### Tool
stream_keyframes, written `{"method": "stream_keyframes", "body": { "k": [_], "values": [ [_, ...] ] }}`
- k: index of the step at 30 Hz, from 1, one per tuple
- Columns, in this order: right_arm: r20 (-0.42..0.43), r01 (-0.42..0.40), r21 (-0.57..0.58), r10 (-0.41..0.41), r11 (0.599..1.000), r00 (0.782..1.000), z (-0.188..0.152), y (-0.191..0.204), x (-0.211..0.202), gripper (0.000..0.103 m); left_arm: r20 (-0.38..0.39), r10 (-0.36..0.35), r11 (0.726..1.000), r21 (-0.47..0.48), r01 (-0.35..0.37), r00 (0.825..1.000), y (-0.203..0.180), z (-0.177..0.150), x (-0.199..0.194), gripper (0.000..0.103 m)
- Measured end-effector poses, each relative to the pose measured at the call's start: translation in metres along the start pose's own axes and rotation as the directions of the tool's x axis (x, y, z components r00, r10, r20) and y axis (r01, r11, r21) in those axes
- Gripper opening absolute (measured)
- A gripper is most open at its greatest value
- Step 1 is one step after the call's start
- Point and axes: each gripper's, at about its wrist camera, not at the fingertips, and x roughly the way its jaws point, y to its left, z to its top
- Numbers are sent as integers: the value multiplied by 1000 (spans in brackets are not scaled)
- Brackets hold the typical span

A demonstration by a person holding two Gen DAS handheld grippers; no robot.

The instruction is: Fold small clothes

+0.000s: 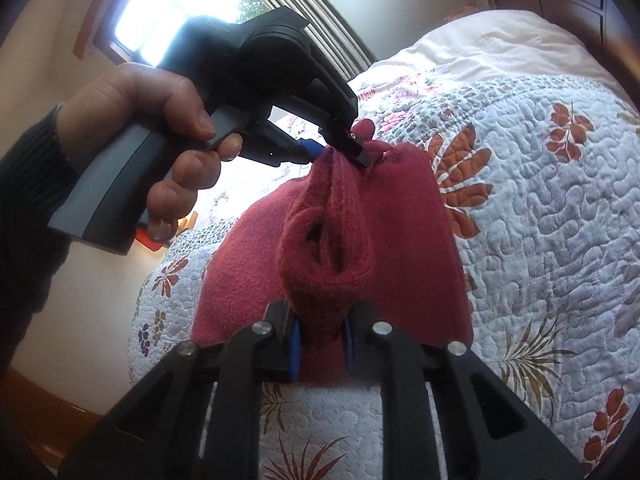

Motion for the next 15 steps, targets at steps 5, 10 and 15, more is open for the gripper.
{"method": "stream_keyframes", "body": {
  "k": [5, 10, 15],
  "values": [
    [16, -51, 43, 50, 998, 999, -6, -15, -7, 15, 62, 64, 997, 45, -66, 996, -20, -8, -1, 18],
    [41, -79, 62, 76, 995, 996, -9, -22, -11, 15, 173, 80, 995, 43, -88, 982, -30, -18, -21, 18],
    [30, -91, 91, 89, 992, 996, -14, -30, -8, 15, 263, 106, 988, 86, -132, 959, -51, -24, -36, 13]
  ]
}}
